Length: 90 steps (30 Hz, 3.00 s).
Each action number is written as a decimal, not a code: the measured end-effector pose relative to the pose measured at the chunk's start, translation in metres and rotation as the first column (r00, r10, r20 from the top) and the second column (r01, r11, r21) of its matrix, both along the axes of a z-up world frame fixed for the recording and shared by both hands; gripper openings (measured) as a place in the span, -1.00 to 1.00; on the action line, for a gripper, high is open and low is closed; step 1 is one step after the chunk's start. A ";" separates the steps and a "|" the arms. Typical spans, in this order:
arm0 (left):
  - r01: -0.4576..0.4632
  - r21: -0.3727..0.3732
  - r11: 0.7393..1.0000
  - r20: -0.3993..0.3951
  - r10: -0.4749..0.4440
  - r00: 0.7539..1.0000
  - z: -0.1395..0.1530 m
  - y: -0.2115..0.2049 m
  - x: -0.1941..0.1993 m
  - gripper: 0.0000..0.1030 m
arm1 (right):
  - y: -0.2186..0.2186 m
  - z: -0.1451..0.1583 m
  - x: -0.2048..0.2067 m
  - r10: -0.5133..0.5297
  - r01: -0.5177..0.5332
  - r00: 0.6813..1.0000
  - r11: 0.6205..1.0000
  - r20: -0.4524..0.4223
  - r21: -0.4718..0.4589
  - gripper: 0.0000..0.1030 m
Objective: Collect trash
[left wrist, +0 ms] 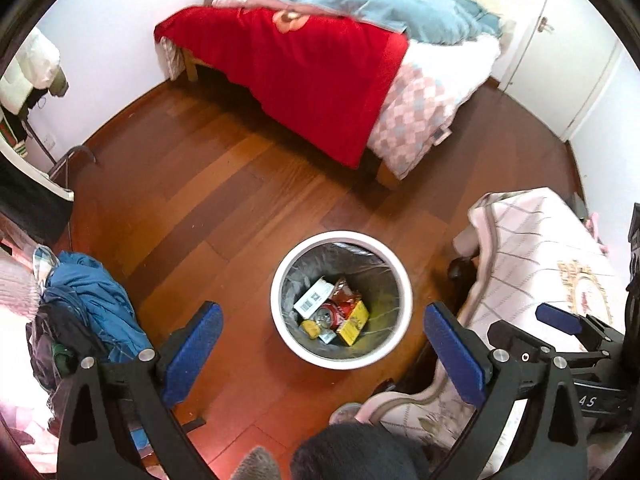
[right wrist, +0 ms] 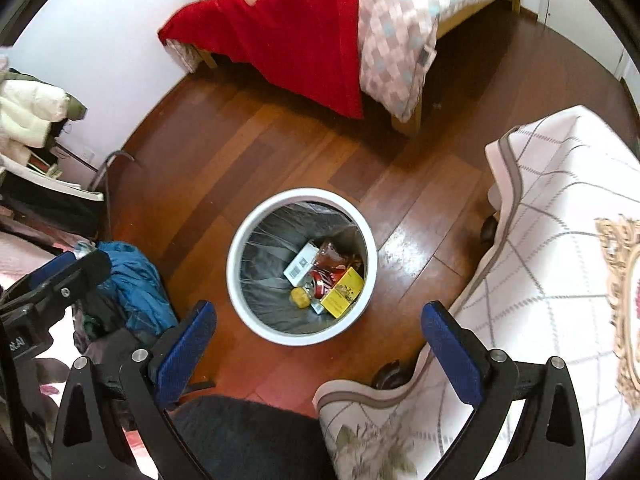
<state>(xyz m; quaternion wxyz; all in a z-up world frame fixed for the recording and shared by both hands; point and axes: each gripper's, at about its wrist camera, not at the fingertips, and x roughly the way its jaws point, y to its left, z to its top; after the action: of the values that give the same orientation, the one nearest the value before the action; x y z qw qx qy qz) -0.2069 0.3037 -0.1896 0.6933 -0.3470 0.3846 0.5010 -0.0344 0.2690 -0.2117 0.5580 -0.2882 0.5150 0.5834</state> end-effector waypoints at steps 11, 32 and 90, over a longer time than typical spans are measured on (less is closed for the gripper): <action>0.067 0.063 0.996 0.094 -0.073 0.993 0.100 -0.064 -0.006 1.00 | -0.068 0.123 0.005 0.034 -0.028 0.998 0.993 -0.050 0.112 1.00; 0.067 0.059 0.996 0.232 -0.079 0.969 0.176 -0.104 -0.035 1.00 | -0.120 0.249 -0.008 0.180 -0.148 0.971 0.970 -0.157 0.194 1.00; 0.075 0.046 0.996 0.230 -0.084 0.969 0.175 -0.116 -0.040 1.00 | -0.124 0.255 -0.030 0.235 -0.211 0.960 0.965 -0.150 0.159 1.00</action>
<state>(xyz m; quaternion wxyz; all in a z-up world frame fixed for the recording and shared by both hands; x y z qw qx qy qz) -0.2472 0.1873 -0.0141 0.7594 -0.3746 0.3052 0.4358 -0.0645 0.1450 0.0430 0.4623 -0.2541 0.4818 0.6997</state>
